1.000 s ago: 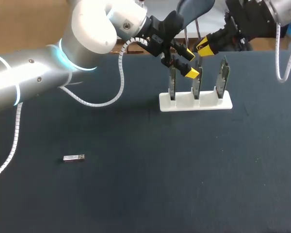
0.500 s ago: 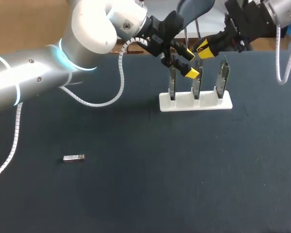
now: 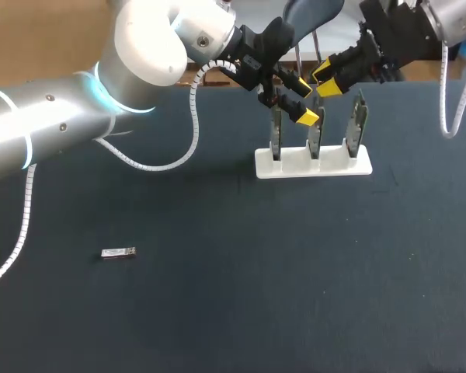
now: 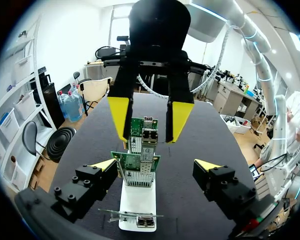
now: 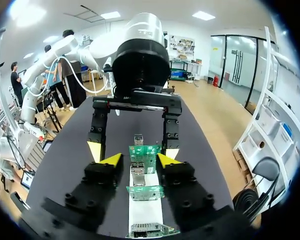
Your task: Pick up the optical module with the left hand, and insert it into the network port with the right hand.
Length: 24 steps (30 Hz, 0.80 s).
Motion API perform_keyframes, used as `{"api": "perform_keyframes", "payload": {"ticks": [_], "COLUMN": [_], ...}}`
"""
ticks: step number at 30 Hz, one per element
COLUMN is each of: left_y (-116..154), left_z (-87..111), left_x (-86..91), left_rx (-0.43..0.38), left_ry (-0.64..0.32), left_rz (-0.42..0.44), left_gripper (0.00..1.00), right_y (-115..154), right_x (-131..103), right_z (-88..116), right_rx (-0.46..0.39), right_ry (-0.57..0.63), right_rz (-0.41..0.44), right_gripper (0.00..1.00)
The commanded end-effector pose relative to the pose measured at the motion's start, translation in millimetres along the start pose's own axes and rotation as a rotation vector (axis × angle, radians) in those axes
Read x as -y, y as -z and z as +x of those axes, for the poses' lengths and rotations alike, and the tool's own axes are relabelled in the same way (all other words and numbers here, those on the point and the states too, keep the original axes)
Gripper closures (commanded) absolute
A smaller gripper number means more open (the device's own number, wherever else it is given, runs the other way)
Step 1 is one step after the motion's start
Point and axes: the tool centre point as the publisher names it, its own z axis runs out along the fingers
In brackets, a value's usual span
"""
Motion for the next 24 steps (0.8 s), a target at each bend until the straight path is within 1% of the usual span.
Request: {"api": "perform_keyframes", "payload": {"ticks": [1, 7, 14, 15, 16, 24], "left_y": [-0.3, -0.3, -0.3, -0.3, -0.3, -0.3], "left_z": [-1.2, -1.2, -1.2, -1.2, -1.2, -1.2], "left_x": [-1.7, -1.7, -1.7, -1.7, -1.7, -1.7], "left_rx": [-0.005, -0.005, -0.005, -0.005, -0.005, -0.005], "left_ry": [0.002, 0.002, 0.002, 0.002, 0.002, 0.002], "left_rz": [0.003, 0.003, 0.003, 0.003, 0.003, 0.003], "left_gripper": [0.0, 0.0, 0.0, 0.0, 0.0, 0.0], "right_y": [7.3, 16.5, 19.8, 20.0, 20.2, 19.4], "right_x": [1.1, 2.8, 2.7, 2.7, 2.5, 1.5], "right_z": [2.3, -3.2, -8.7, -9.5, -10.4, -16.5], "right_rx": [0.028, 0.101, 0.121, 0.122, 0.125, 0.126], "right_ry": [-0.009, -0.033, -0.024, -0.022, -0.019, -0.002], "right_rz": [-0.001, -0.014, -0.019, -0.016, -0.013, -0.006], "right_gripper": [0.0, 0.0, 0.0, 0.6, 1.0, 1.0]}}
